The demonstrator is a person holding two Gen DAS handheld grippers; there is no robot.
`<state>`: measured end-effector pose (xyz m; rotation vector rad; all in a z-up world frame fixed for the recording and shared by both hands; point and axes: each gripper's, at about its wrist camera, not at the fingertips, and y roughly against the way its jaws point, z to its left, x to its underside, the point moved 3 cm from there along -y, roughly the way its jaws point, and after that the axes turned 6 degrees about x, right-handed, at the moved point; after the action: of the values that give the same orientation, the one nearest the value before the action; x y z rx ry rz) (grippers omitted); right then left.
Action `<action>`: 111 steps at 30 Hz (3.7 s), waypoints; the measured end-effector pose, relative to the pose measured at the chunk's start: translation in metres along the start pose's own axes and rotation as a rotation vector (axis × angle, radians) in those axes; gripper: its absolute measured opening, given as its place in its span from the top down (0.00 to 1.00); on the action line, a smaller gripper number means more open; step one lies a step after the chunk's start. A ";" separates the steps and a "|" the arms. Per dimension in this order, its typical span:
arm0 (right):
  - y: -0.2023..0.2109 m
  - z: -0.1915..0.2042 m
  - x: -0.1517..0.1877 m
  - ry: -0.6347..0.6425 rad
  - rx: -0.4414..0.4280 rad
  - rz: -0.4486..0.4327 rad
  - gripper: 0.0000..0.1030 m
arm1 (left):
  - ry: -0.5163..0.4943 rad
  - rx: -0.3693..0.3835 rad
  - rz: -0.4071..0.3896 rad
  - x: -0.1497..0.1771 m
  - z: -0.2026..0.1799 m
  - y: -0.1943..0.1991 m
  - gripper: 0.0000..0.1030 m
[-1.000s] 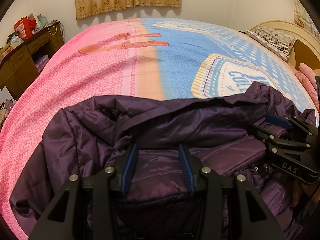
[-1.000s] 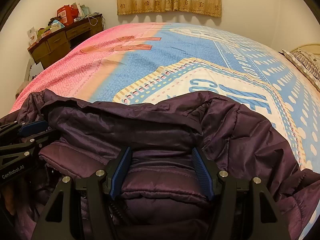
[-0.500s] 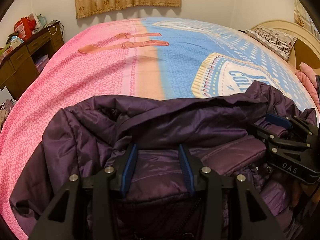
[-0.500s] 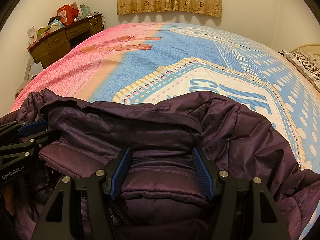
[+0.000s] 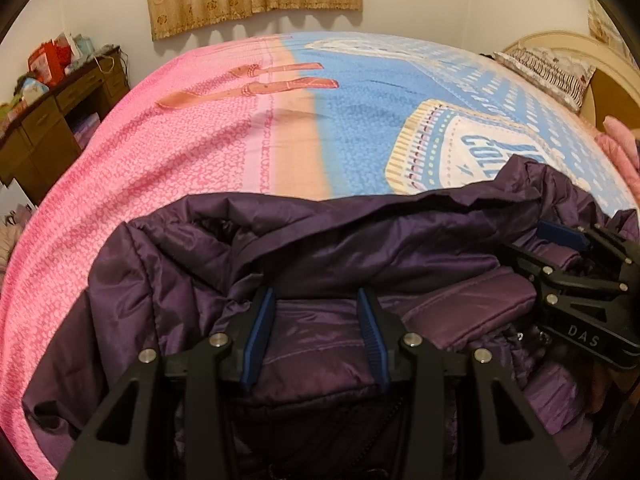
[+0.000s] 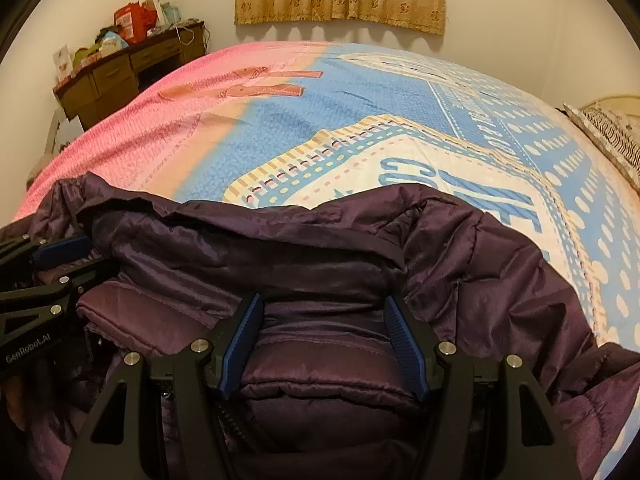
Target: Fold large clothes
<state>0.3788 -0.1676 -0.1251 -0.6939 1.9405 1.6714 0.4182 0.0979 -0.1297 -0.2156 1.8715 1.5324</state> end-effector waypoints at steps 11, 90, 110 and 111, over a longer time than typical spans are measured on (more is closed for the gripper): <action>0.120 -0.065 -0.010 -0.100 -0.199 -0.049 0.26 | -0.020 -0.052 -0.205 0.009 0.000 0.113 0.23; 0.375 -0.142 0.360 -0.614 -0.909 -0.201 0.75 | 0.362 0.676 -0.347 0.321 0.026 0.353 0.75; 0.218 -0.172 0.123 -0.860 -0.828 -0.140 0.76 | 0.702 0.719 -0.281 0.130 0.108 0.212 0.75; 0.203 -0.172 0.115 -0.850 -0.790 -0.130 0.76 | 0.728 0.719 -0.262 0.129 0.112 0.200 0.75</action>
<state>0.1534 -0.3199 -0.0259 -0.2501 0.6285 2.1503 0.2605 0.2950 -0.0544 -0.7113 2.6884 0.5463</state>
